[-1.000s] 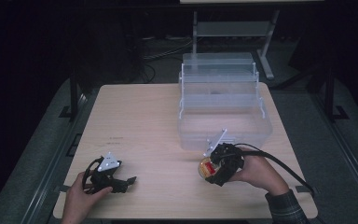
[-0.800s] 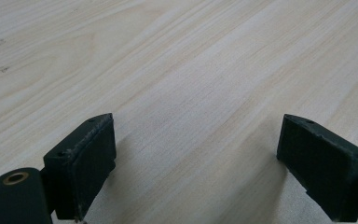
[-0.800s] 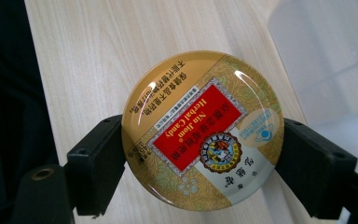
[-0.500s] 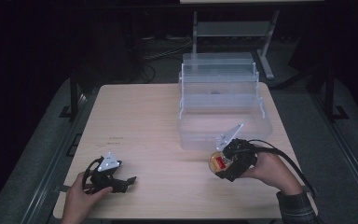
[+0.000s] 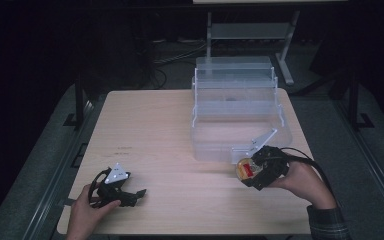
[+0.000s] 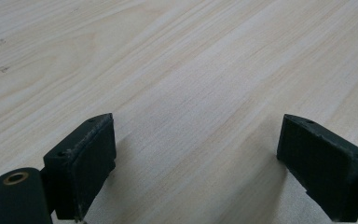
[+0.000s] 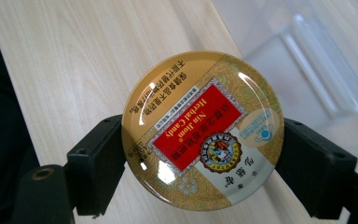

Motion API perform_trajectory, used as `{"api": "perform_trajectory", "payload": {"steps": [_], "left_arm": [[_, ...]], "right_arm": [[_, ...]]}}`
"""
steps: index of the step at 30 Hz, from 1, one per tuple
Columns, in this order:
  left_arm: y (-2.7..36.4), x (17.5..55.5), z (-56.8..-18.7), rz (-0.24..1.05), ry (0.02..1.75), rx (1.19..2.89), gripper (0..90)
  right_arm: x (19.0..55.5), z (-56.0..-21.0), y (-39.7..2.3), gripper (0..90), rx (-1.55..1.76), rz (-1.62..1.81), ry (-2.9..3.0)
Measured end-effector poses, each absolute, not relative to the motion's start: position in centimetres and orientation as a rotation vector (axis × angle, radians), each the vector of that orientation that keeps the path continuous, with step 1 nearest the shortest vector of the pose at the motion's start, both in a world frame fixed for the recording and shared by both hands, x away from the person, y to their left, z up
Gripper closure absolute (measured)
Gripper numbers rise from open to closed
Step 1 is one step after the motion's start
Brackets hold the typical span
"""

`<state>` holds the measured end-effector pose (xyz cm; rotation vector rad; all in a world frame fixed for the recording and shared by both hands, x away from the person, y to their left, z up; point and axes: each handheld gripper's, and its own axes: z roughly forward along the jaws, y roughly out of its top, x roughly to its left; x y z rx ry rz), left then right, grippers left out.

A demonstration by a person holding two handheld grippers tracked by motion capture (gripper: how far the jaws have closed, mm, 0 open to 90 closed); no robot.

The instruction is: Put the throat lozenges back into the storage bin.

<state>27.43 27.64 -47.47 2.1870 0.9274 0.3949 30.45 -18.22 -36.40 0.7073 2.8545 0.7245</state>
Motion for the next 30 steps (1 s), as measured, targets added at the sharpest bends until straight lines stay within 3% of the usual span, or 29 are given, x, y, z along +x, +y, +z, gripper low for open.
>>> {"api": "perform_trajectory", "payload": {"steps": [30], "left_arm": [[27.6,27.4,-47.5,0.396,0.927,2.186,10.7]], "right_arm": [[30.8,-35.7,-24.1,19.7,0.914,0.699,2.743]]}}
